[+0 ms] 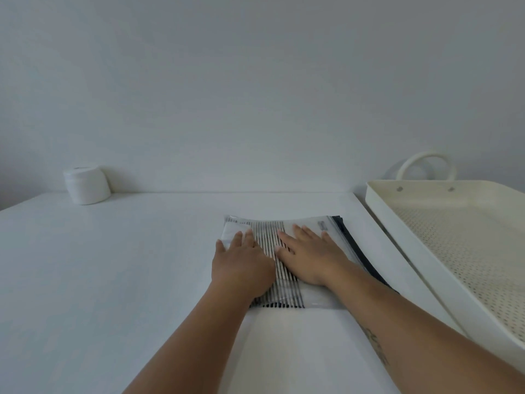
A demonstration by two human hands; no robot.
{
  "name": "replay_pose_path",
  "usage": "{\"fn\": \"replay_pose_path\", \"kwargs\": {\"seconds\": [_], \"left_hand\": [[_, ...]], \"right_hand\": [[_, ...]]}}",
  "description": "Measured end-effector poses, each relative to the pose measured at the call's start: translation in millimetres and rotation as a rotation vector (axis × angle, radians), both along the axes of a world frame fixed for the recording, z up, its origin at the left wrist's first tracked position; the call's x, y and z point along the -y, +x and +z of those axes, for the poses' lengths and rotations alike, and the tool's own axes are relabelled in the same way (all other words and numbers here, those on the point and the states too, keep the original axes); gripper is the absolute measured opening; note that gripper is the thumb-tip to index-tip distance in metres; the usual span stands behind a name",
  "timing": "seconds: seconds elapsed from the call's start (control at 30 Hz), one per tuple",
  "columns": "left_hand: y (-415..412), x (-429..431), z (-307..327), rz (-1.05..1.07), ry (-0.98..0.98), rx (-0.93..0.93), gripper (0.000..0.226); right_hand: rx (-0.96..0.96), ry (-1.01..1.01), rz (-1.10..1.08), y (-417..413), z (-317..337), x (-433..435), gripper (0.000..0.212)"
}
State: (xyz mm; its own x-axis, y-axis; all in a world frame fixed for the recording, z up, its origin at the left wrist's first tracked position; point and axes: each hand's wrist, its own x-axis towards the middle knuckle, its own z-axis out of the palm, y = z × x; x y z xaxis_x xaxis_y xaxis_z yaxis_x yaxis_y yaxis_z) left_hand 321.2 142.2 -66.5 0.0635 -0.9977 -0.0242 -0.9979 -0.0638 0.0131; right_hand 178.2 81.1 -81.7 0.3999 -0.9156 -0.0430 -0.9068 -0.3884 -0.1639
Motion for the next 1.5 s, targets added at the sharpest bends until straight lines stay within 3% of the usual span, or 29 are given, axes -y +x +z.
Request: {"fn": "replay_pose_path", "kwargs": {"seconds": [0.17,0.33,0.47,0.73,0.9,1.1,1.2,1.5], "left_hand": [[-5,-6,3,0.031,-0.015,-0.008,0.062],[-18,-3,14,0.064,-0.150,0.002,0.060],[-27,10,12,0.044,0.031,0.020,0.065],[-21,12,10,0.045,0.102,0.035,0.064],[-14,-6,13,0.009,-0.056,-0.025,0.060],[-9,-20,3,0.050,0.007,-0.182,0.060],[-12,-20,0,0.055,-0.001,-0.129,0.059],[-11,-19,-2,0.066,-0.007,-0.078,0.061]], "right_hand": [[-0.011,-0.027,-0.053,-20,0,-7,0.067],[0.005,-0.045,-0.025,-26,-3,-21,0.065],[0.016,-0.055,-0.029,-34,-5,-32,0.064],[0.023,-0.060,-0.025,-44,-3,-41,0.063],[0.042,-0.075,-0.034,-44,-2,-49,0.061],[0.123,-0.137,-0.033,-31,12,-50,0.053],[0.196,-0.098,0.030,-5,10,-56,0.050],[0.005,-0.038,-0.093,-33,-4,-50,0.067]]}}
